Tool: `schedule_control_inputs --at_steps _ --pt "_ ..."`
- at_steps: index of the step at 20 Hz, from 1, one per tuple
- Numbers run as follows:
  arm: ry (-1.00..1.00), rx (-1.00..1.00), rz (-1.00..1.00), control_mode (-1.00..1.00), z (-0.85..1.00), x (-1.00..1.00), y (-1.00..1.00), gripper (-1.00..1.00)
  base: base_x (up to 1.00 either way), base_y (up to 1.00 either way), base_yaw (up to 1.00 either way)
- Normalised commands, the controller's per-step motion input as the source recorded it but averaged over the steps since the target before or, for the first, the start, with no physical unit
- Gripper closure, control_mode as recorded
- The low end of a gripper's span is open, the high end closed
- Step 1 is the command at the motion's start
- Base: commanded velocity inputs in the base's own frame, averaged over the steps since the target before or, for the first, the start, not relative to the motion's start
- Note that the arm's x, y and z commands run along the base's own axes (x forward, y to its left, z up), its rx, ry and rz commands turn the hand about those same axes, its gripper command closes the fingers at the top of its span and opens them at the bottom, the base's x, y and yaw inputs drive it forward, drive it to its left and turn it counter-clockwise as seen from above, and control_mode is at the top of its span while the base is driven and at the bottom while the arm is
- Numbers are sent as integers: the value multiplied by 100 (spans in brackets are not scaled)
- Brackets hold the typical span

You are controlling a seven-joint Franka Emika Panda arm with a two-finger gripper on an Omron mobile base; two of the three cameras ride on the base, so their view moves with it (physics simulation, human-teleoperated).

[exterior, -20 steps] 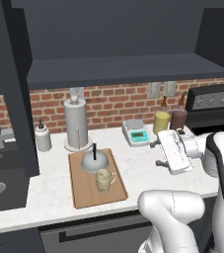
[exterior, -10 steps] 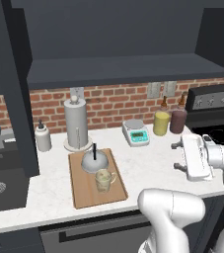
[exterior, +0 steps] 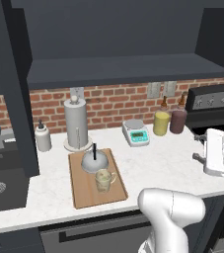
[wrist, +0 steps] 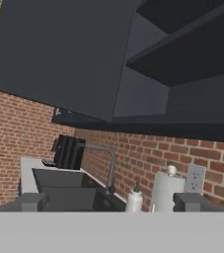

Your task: Pick the kettle from the counter and place it on the tray. Then pick the mug from the cabinet and place it on the tray. Then close the cabinet doors.

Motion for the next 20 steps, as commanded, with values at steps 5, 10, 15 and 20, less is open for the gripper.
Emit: schedule_control_inputs --at_steps 5,10,15,20 --pt "-3 8 -6 -100 29 0 -53 -100 0 0 0" --pt "-1 6 -8 -100 21 2 -55 -100 0 0 0" --pt "0 7 -8 -100 13 8 -60 -100 0 0 0" --pt "-4 9 -6 -100 0 6 -41 -100 0 0 0"
